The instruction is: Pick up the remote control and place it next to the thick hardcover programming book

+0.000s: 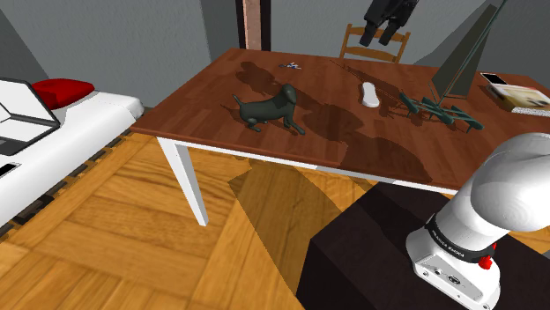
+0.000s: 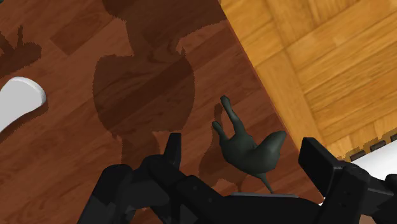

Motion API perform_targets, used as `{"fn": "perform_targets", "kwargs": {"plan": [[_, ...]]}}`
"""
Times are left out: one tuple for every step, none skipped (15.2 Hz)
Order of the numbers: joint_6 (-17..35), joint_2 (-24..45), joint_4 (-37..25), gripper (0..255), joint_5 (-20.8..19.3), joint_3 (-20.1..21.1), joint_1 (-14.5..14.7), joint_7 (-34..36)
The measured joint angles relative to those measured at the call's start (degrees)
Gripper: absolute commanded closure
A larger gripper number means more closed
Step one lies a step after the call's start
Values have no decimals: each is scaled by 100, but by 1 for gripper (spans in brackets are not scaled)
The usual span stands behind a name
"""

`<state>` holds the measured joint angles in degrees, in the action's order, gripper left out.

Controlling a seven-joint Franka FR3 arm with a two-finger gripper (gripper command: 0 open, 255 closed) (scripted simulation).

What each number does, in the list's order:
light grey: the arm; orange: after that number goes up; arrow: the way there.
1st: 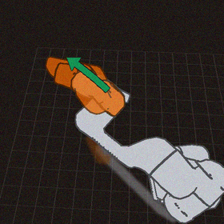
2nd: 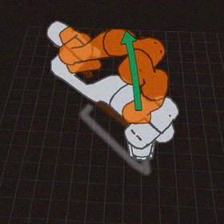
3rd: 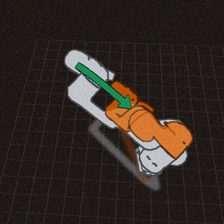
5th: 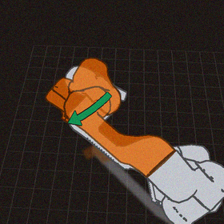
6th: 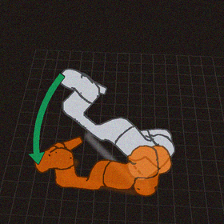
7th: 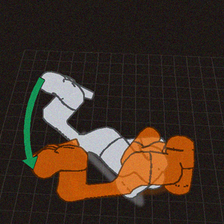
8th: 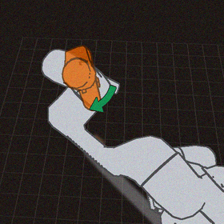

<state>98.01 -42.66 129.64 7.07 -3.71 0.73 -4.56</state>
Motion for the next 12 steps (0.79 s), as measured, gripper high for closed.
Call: {"fn": "perform_targets", "kwargs": {"plan": [[0,0,0,0,0,0,0,0],[68,92,-10,0,-13,-17,-24,11],[150,191,-2,0,-37,-47,-64,24],[246,316,-4,0,-61,-79,-110,47],[343,489,-53,0,-91,-129,-159,55],[449,649,-81,0,-102,-140,-197,111],[526,802,-127,0,-129,-182,-247,137],[625,954,-150,0,-153,-225,-296,159],[762,1082,-114,0,-169,-243,-338,208],[825,1252,-193,0,-187,-279,-381,245],[929,1387,-192,0,-214,-334,-436,254],[1007,1571,-272,0,-231,-381,-481,279]]}}
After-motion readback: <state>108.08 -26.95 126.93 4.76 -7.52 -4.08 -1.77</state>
